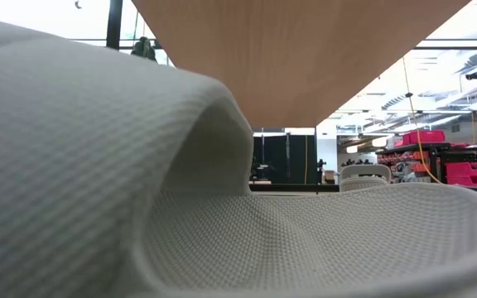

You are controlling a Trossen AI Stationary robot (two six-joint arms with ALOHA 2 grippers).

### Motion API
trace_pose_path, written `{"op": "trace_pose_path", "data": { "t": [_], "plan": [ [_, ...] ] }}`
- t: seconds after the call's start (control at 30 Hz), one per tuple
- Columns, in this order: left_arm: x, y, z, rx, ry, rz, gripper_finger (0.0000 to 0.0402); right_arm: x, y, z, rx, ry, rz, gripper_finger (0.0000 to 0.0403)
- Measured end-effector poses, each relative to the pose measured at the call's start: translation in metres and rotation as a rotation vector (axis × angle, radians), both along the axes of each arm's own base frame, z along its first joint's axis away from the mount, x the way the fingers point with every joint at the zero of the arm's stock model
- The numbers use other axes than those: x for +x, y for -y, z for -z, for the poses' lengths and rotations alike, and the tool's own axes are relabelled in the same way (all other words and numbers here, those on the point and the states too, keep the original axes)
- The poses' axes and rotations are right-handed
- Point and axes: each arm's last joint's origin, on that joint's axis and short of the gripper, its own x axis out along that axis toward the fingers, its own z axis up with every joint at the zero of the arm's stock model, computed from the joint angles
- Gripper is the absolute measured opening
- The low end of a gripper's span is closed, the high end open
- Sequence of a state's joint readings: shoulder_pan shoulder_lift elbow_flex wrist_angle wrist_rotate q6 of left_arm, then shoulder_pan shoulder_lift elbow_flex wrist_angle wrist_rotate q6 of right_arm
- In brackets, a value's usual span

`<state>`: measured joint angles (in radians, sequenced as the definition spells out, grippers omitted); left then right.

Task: Pick and place slides into the shelf
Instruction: Put the green slide on the shelf

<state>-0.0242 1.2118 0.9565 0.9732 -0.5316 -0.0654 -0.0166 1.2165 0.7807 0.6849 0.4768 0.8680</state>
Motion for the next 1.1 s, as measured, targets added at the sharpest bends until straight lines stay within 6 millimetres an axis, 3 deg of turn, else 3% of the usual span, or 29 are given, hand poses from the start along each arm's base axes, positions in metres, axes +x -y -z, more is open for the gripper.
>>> {"op": "trace_pose_path", "data": {
  "t": [0.17, 0.43, 0.8, 0.97, 1.1],
  "plan": [
    [-0.002, 0.000, -0.001, 0.010, 0.000, -0.015, 0.0070, 0.000, -0.003, -0.001, -0.022, 0.000, -0.109, 0.0038],
    [-0.004, 0.000, -0.003, 0.035, -0.021, -0.010, 0.0069, -0.007, -0.008, -0.003, -0.036, -0.048, -0.287, 0.0102],
    [-0.022, -0.003, -0.015, 0.075, 0.019, 0.016, 0.0069, -0.025, -0.013, -0.011, -0.062, -0.098, -0.427, 0.0136],
    [-0.036, -0.003, -0.021, 0.091, -0.060, 0.126, 0.0069, -0.034, -0.017, -0.014, -0.099, -0.132, -0.554, 0.0155],
    [-0.041, -0.001, -0.024, 0.054, -0.250, 0.277, 0.0069, -0.046, -0.017, -0.017, -0.144, -0.167, -0.574, 0.0168]
  ]
}}
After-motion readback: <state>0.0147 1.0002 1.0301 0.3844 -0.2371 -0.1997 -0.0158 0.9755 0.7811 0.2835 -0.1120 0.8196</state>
